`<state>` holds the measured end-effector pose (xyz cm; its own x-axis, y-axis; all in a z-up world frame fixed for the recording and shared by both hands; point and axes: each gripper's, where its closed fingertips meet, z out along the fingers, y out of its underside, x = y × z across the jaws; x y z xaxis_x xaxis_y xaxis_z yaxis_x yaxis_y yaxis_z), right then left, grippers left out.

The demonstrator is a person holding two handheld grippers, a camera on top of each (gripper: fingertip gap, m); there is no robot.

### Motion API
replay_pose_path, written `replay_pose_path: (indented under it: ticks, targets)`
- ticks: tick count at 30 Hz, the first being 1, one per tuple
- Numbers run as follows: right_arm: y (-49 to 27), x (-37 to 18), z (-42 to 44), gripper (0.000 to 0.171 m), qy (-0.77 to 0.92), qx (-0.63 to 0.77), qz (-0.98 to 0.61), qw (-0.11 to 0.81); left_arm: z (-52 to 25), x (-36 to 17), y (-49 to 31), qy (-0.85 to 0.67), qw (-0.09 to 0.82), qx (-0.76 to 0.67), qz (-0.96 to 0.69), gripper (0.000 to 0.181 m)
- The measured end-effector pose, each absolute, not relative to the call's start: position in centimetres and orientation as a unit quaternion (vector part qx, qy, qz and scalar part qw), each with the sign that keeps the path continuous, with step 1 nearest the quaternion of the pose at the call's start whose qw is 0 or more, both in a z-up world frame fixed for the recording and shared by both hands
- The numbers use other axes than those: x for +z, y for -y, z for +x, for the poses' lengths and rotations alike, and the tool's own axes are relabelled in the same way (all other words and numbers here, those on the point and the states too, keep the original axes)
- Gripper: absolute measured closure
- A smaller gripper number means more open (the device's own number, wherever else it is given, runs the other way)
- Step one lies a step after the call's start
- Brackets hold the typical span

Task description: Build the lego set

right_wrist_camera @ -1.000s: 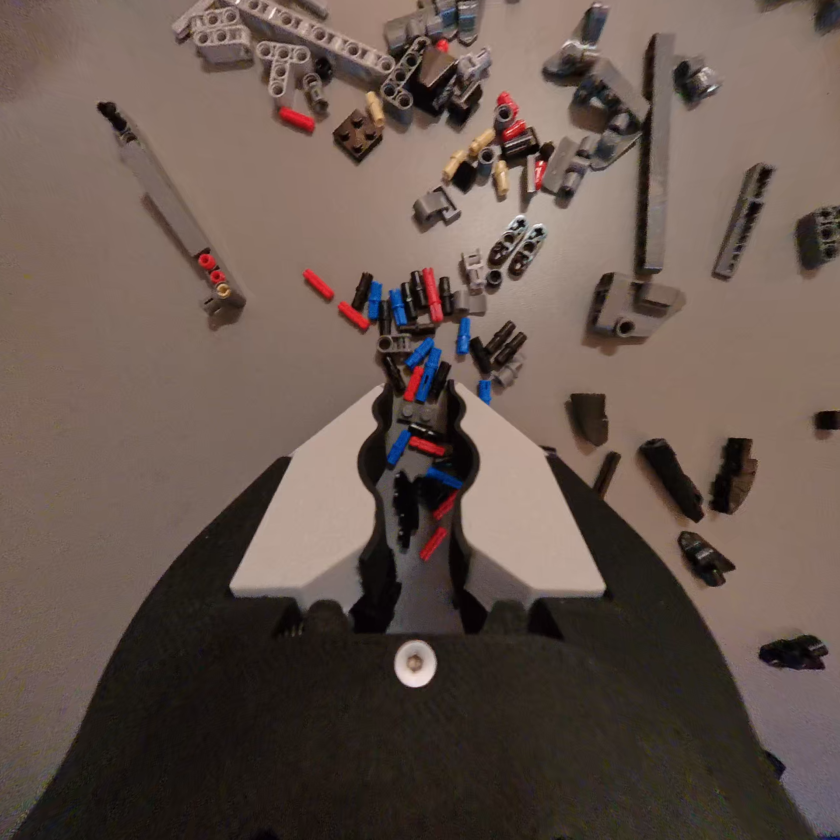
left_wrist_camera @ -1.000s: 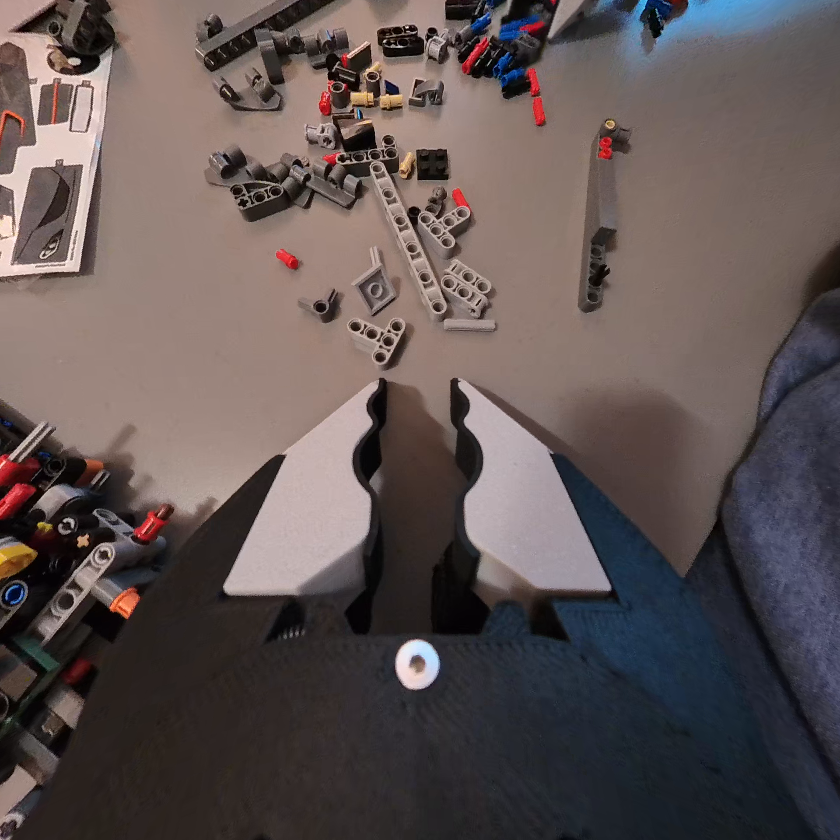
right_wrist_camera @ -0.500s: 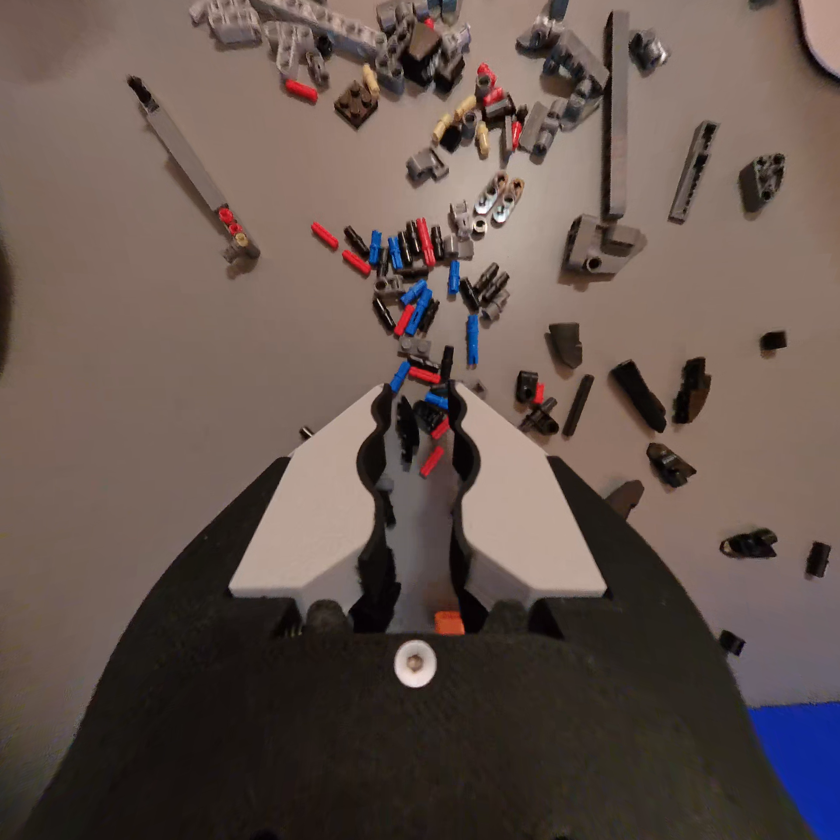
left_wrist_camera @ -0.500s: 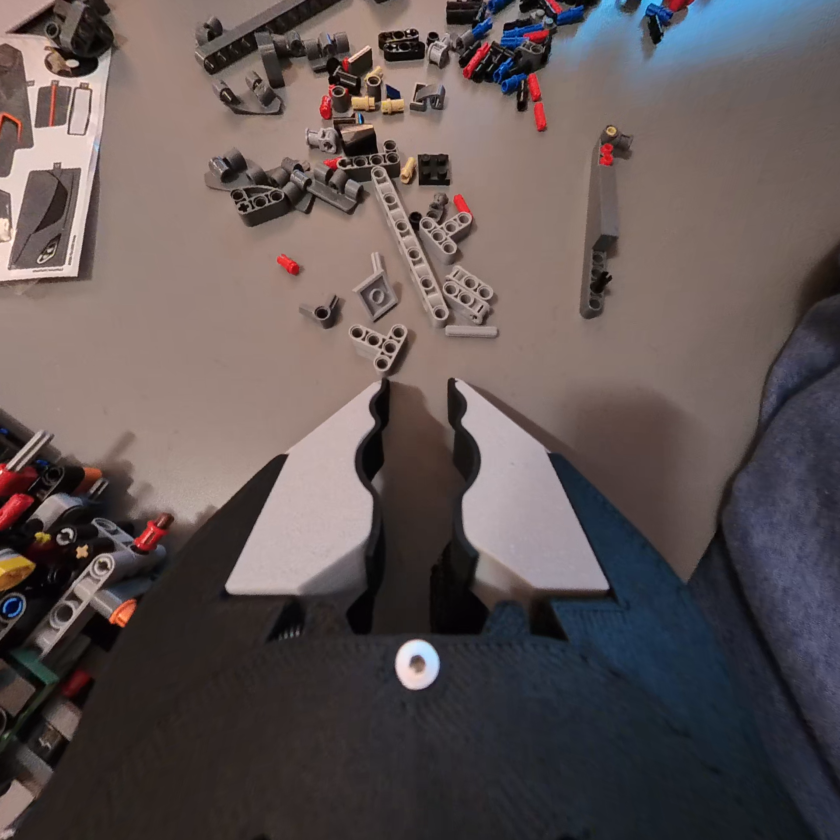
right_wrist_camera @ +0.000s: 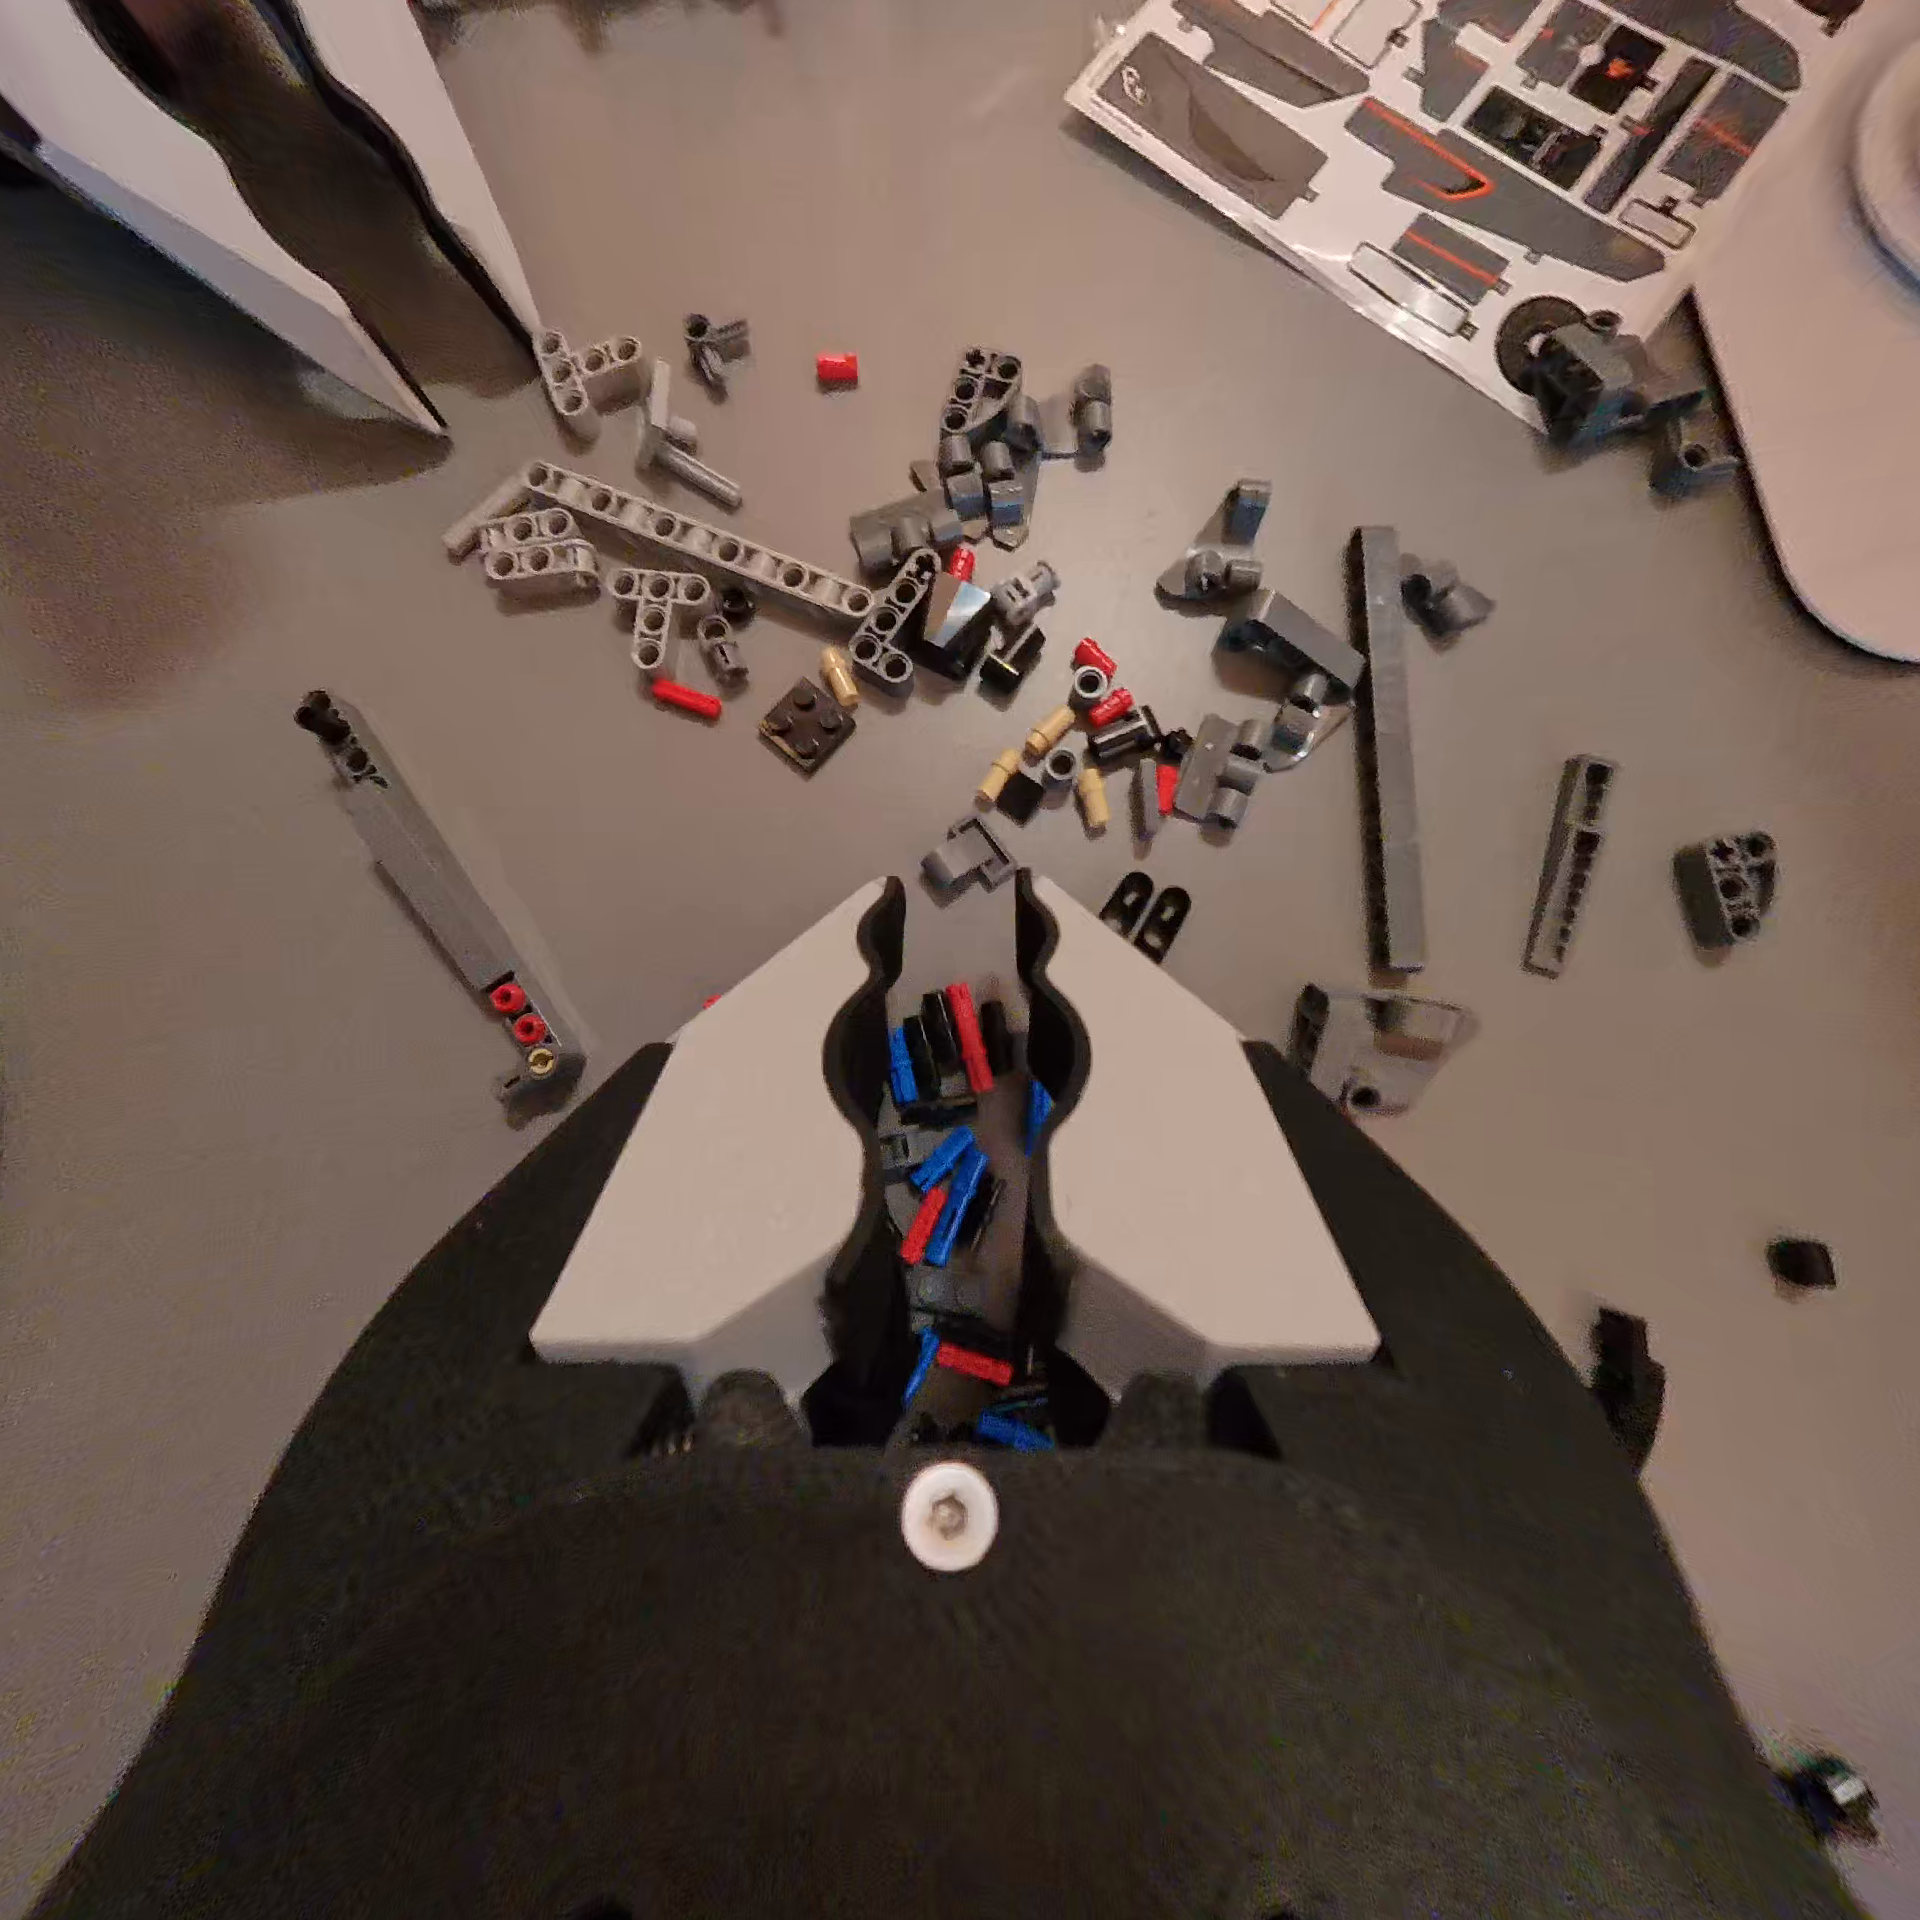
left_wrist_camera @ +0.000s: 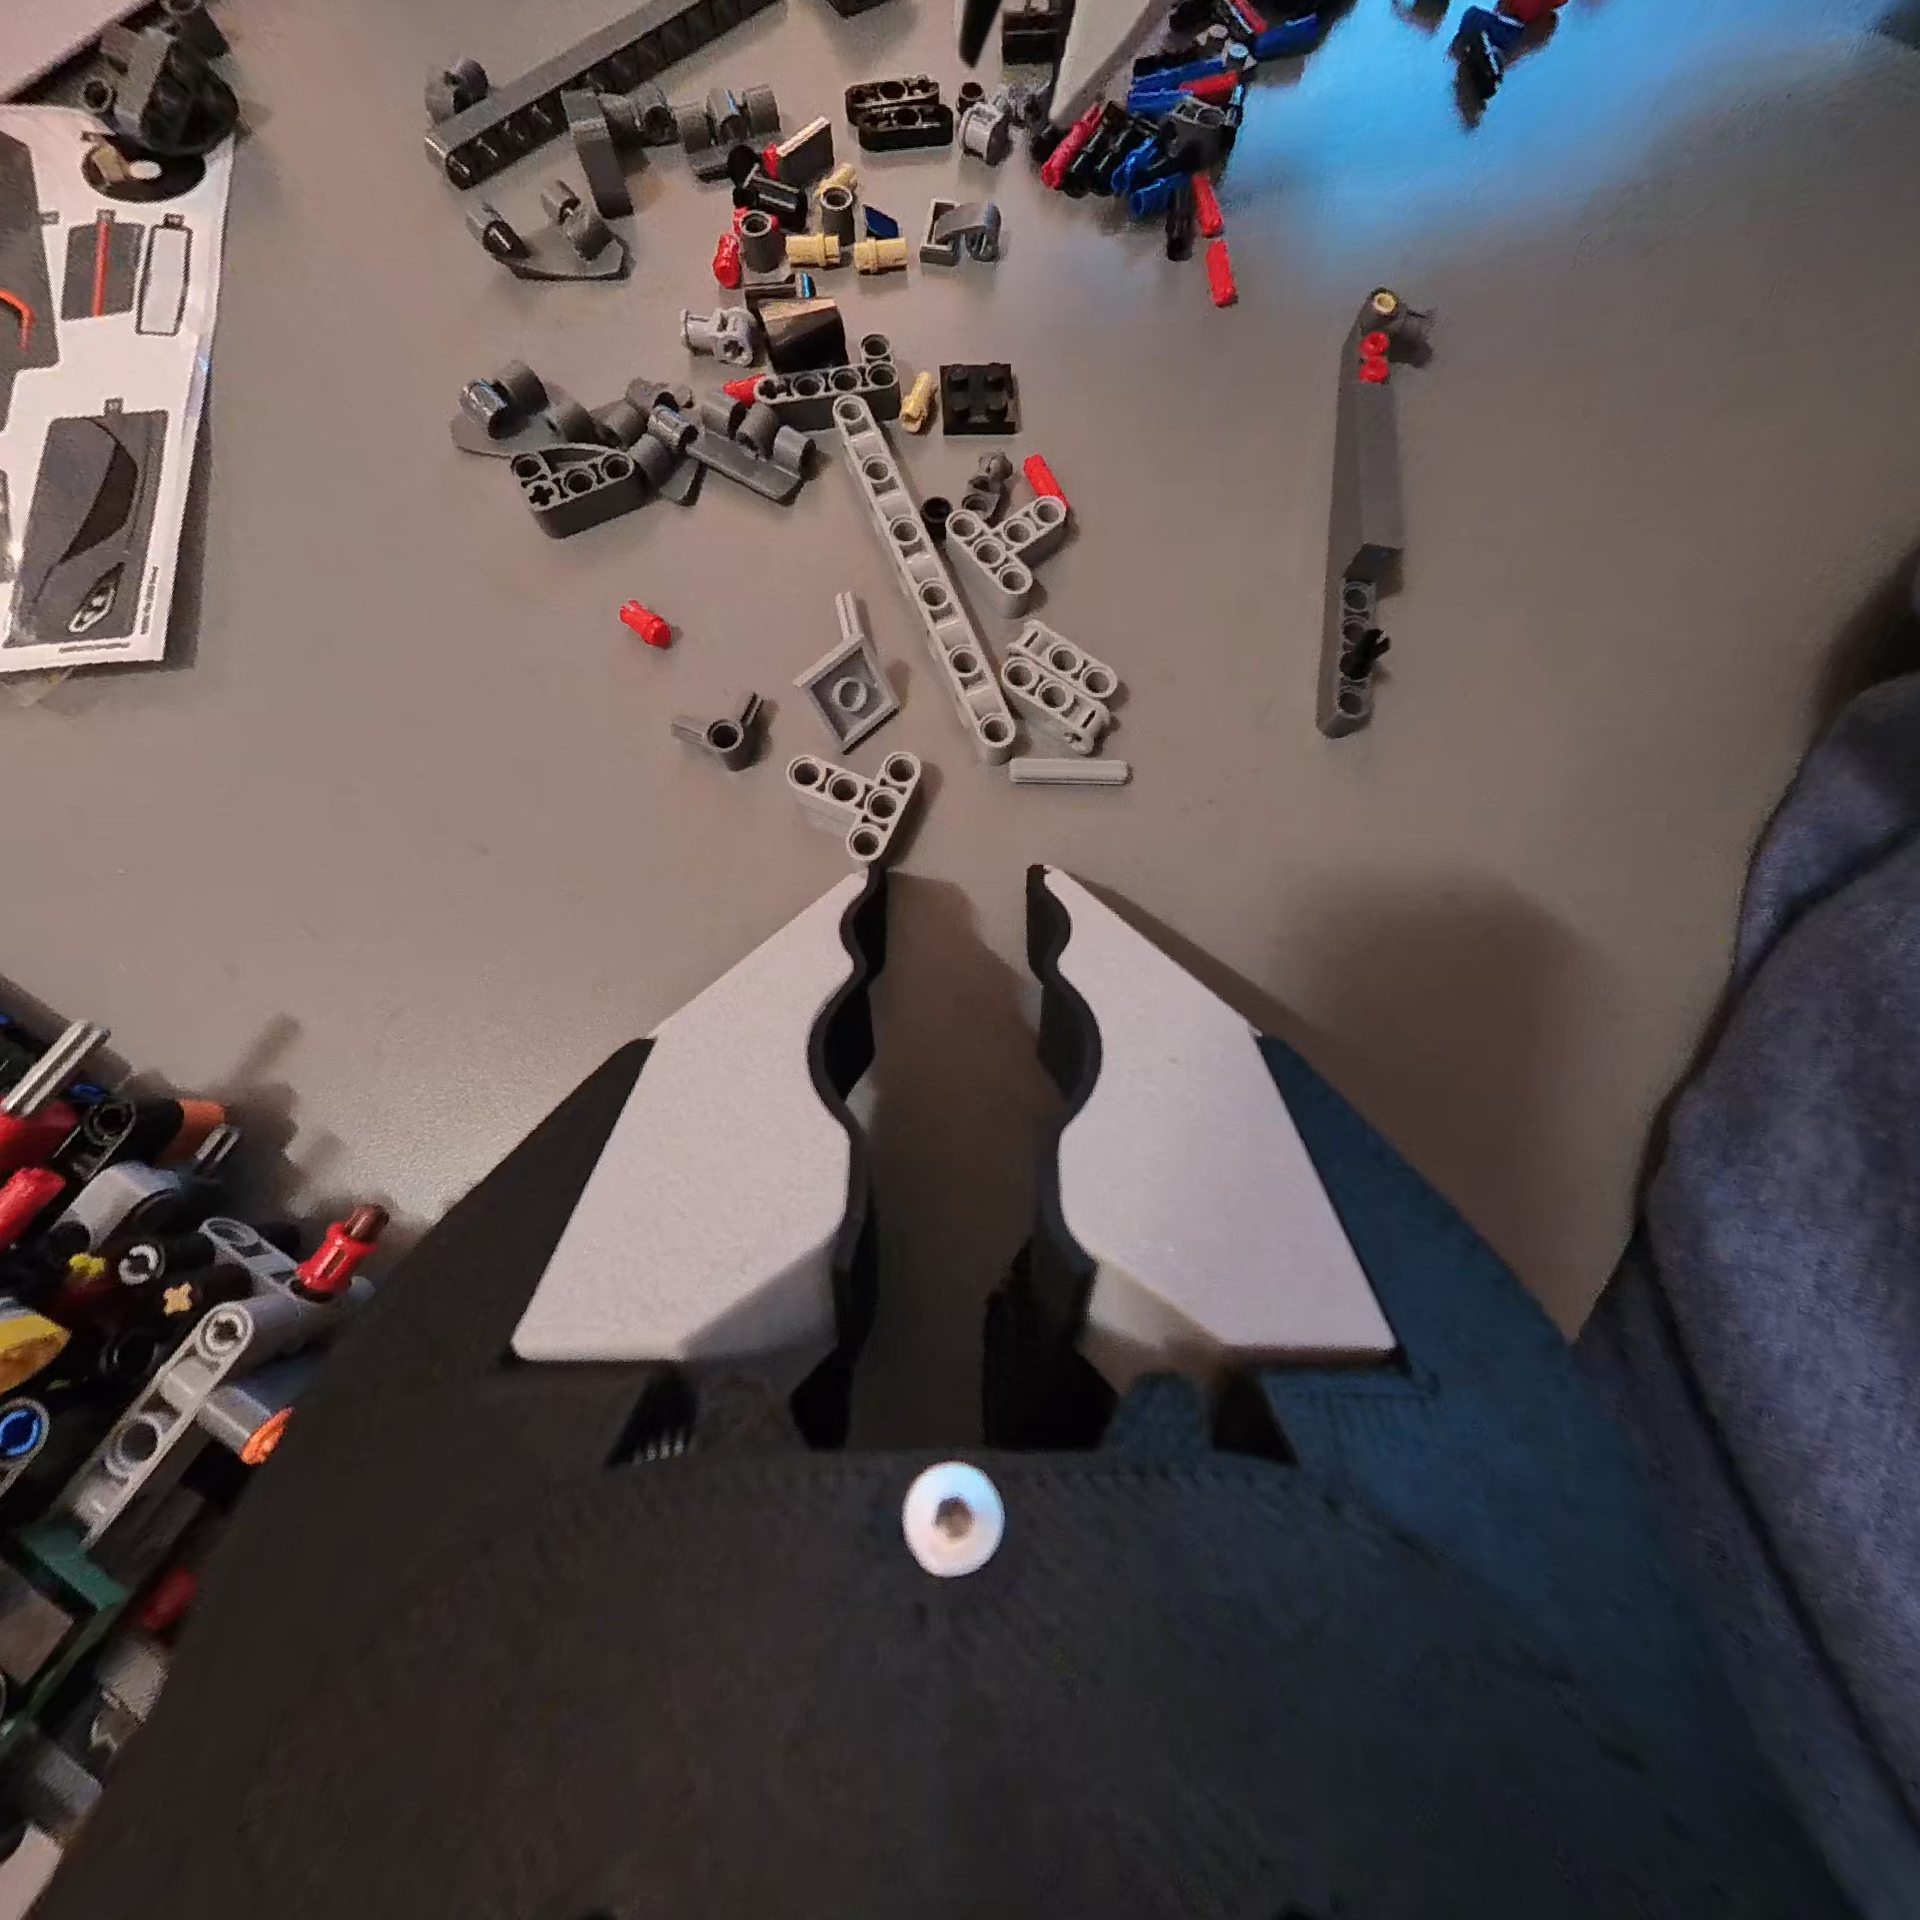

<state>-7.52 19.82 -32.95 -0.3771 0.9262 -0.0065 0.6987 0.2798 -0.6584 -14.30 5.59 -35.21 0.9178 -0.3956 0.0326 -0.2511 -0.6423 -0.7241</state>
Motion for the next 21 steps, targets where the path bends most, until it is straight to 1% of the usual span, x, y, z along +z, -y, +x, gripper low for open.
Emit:
replay_pose_path:
  ticks: [1, 3, 8, 9, 13, 16, 18, 20, 21]
  targets:
    - [-19.7, -33.2, -7.6, 0.151, 0.782, 0.292, -0.517, 0.191, -14.3, -35.2, -5.6, -0.178, 0.383, -0.099, -0.901, 0.156]
    - [-19.8, -33.9, -8.0, 0.149, 0.791, 0.279, -0.512, 0.187, -14.3, -35.2, -5.6, -0.176, 0.382, -0.105, -0.901, 0.157]
    - [-19.4, -34.9, -8.7, 0.154, 0.788, 0.265, -0.529, 0.172, -14.3, -35.2, -5.6, -0.18, 0.382, -0.099, -0.901, 0.156]
    - [-19.3, -35.0, -8.8, 0.159, 0.788, 0.262, -0.53, 0.174, -14.3, -35.2, -5.6, -0.179, 0.382, -0.099, -0.901, 0.157]
    - [-19.4, -34.6, -8.7, 0.159, 0.789, 0.248, -0.525, 0.201, -14.3, -35.2, -5.7, -0.176, 0.382, -0.105, -0.901, 0.157]
    - [-19.4, -34.0, -8.0, 0.155, 0.78, 0.256, -0.537, 0.194, -14.3, -35.2, -5.7, -0.177, 0.382, -0.105, -0.901, 0.157]
    - [-18.9, -34.0, -7.2, 0.171, 0.79, 0.255, -0.527, 0.182, -14.3, -35.2, -5.7, -0.177, 0.382, -0.105, -0.901, 0.157]
    - [-18.6, -34.4, -6.5, 0.17, 0.796, 0.248, -0.528, 0.159, -14.3, -35.2, -5.6, -0.177, 0.382, -0.105, -0.901, 0.157]
    - [-18.8, -34.3, -6.6, 0.16, 0.794, 0.246, -0.531, 0.162, -14.2, -35.2, -5.6, -0.177, 0.382, -0.105, -0.901, 0.157]
